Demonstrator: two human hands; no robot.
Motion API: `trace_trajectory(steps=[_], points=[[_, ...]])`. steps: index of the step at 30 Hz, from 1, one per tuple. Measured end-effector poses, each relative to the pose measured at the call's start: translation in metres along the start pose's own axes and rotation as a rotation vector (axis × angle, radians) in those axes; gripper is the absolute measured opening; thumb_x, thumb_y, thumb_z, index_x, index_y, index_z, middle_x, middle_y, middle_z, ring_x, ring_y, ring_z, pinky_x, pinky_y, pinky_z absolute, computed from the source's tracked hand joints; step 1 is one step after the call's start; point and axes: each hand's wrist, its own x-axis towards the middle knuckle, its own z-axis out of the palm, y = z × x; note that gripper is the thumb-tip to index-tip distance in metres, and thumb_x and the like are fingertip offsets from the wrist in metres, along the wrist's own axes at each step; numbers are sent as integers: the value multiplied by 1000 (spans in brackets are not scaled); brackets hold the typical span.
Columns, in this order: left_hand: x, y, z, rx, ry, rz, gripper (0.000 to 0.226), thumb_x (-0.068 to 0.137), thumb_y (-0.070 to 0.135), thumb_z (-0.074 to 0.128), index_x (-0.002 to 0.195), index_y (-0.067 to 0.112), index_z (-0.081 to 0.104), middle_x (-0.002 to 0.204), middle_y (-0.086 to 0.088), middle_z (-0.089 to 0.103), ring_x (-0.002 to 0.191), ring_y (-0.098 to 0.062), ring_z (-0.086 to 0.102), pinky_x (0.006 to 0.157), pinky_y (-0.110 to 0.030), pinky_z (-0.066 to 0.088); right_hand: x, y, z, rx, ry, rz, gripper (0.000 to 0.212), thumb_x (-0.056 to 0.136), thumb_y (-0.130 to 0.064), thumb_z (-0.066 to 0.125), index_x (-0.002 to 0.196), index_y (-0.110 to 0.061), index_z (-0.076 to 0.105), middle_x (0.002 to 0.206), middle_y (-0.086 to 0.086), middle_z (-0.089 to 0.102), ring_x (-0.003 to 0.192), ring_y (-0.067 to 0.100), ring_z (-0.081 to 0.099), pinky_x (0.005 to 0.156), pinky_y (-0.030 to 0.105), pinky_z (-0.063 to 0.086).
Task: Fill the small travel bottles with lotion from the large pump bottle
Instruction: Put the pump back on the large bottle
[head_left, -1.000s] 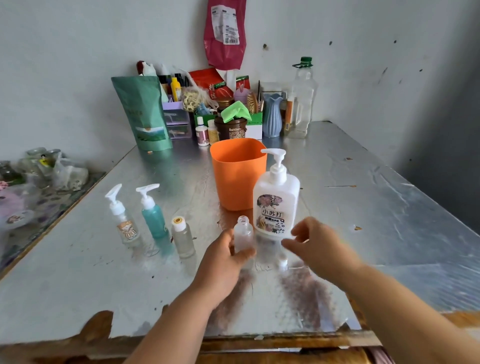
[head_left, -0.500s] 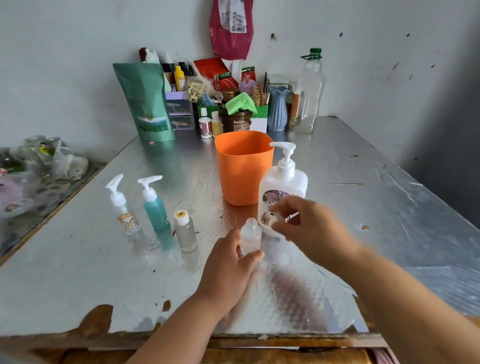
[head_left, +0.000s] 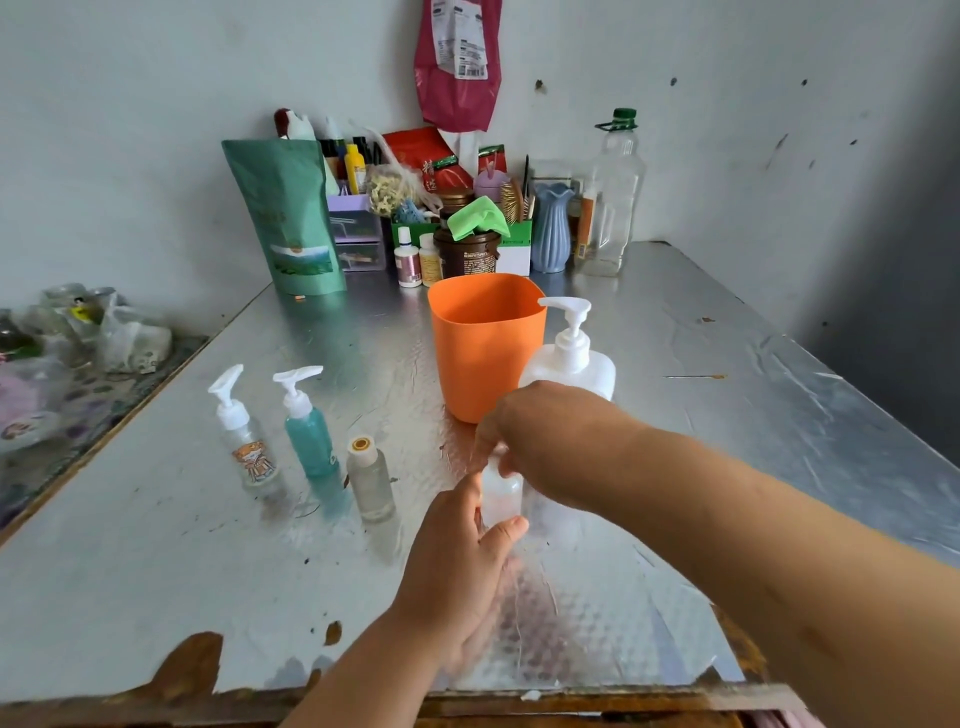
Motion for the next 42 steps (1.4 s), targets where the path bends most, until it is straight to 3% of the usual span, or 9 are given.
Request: trace_trajectory(steps=[5,10,14,18,26,29,32,37,42], points=[[-1,3,-2,-31,-2,34,44,93,44,57,133,32,45,111,-5,61,83,-10,53,85,-22,46,6,-4,-5,-139,-59,11,32,93,-43,57,100,-14,66,77,-5,59,80,17,59,71,26,46],[-1,3,-1,-32,15,17,42,92,45,57,127,22,49,111,-7,62,91,-13,56,91,-29,48,0,-2,-2,-160,-36,-61,28,94,-15,58,121,-19,61,112,-1,66,99,18,63,86,25,50],[-1,5,-2,-35,19,25,39,92,40,59,123,17,52,111,-11,61,97,-19,58,81,-24,46,9,2,4,-213,-13,64,30,95,-41,56,70,-24,55,73,-9,57,76,15,55,59,19,37],[-2,6,-3,-49,25,27,42,92,39,60,126,15,52,118,-14,59,107,-25,57,92,-33,47,10,7,10,-156,1,-21,20,95,-26,60,112,-19,65,92,-8,65,84,13,61,55,10,31],[-1,4,-2,-45,27,36,41,92,41,59,125,16,52,117,-14,60,106,-24,58,91,-32,47,12,7,10,-129,-17,11,17,94,-33,60,104,-20,65,95,-6,66,84,13,59,64,15,38],[0,3,-1,-41,35,40,40,92,42,59,122,16,53,114,-14,60,100,-20,59,85,-28,48,14,6,9,-182,13,79,33,93,-47,56,70,-24,55,73,-9,56,78,16,57,66,23,38],[1,2,-1,-40,37,61,40,92,42,59,127,24,51,110,-10,62,84,-13,55,79,-19,45,11,5,9,-131,4,1,25,93,-43,58,104,-22,66,95,-5,67,85,14,61,65,17,37],[1,-1,0,-31,49,56,39,92,42,59,121,17,53,91,-3,58,75,-11,52,70,-17,42,14,5,11,-190,25,82,43,95,-53,47,73,-17,54,69,-8,52,62,8,47,54,19,31],[3,-5,1,-10,39,57,38,91,43,59,120,19,53,82,0,50,67,-4,43,63,-15,34,7,2,13,-253,30,48,35,96,-50,49,93,-19,65,78,-7,53,81,17,55,65,23,40]])
